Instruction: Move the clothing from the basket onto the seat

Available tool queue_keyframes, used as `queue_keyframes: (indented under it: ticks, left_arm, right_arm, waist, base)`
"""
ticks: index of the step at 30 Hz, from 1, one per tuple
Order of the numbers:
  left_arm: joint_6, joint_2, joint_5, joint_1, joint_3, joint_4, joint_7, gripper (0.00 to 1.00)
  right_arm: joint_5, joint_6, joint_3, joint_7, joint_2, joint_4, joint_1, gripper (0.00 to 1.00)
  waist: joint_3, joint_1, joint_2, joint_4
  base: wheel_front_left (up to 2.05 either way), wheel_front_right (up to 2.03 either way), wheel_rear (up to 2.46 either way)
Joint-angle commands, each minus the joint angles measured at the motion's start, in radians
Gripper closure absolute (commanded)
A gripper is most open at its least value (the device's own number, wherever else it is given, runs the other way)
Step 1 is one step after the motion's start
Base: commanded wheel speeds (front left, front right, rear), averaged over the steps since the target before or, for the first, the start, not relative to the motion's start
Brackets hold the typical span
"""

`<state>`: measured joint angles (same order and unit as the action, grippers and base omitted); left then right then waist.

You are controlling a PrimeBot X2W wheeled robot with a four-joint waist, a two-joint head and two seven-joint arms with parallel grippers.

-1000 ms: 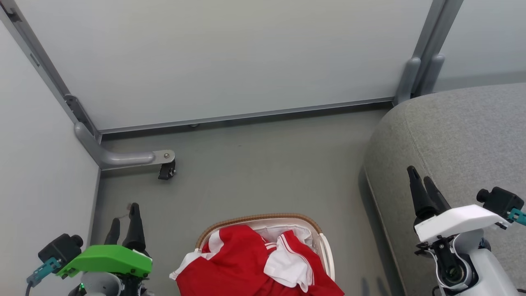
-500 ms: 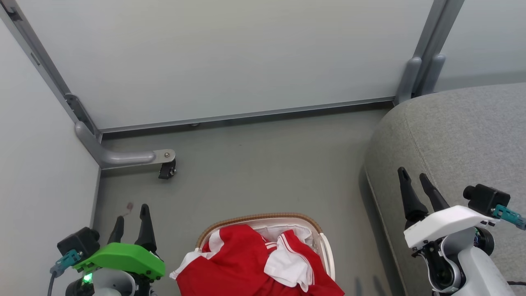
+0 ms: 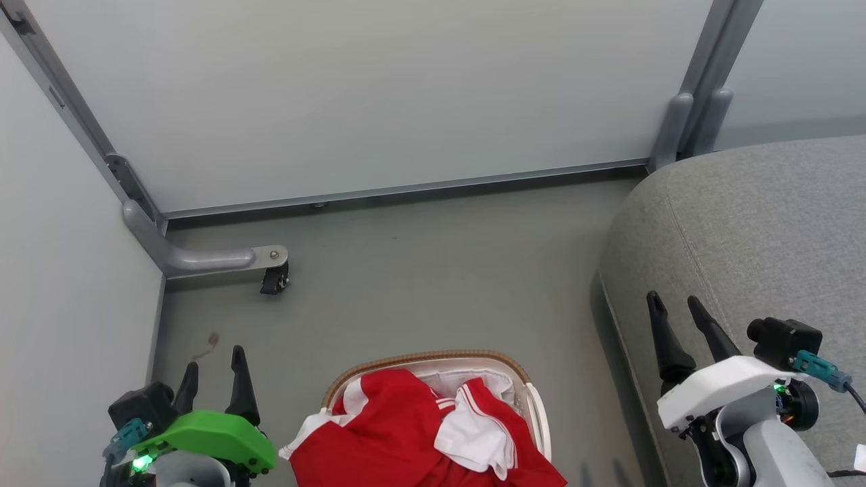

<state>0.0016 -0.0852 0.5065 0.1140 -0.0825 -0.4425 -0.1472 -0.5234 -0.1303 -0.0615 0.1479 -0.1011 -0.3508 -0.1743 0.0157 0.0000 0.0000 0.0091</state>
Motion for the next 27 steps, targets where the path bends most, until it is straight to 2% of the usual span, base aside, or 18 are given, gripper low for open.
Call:
queue_keyframes:
  ticks: [1, 18, 27]
  left_arm:
    - [0.009, -0.006, -0.028, 0.002, 0.002, 0.008, -0.011, 0.0]
    - [-0.011, 0.011, -0.19, -0.01, -0.003, 0.008, -0.051, 0.0]
    - [-0.042, 0.025, -0.228, -0.036, 0.015, 0.016, -0.07, 0.0]
  right_arm:
    - [0.029, -0.001, -0.001, 0.011, -0.003, 0.006, -0.002, 0.0]
    - [0.186, 0.0, -0.018, 0.051, 0.009, -0.011, 0.013, 0.0]
    - [0.257, -0.001, -0.014, 0.07, 0.011, -0.028, 0.028, 0.0]
  waist:
    - [0.0, 0.0, 0.0, 0.0]
    - [-0.001, 0.0, 0.0, -0.004]
    - [-0.003, 0.0, 0.0, -0.008]
  base:
    - [0.0, 0.0, 0.0]
    - [0.0, 0.0, 0.0]
    - [0.0, 0.0, 0.0]
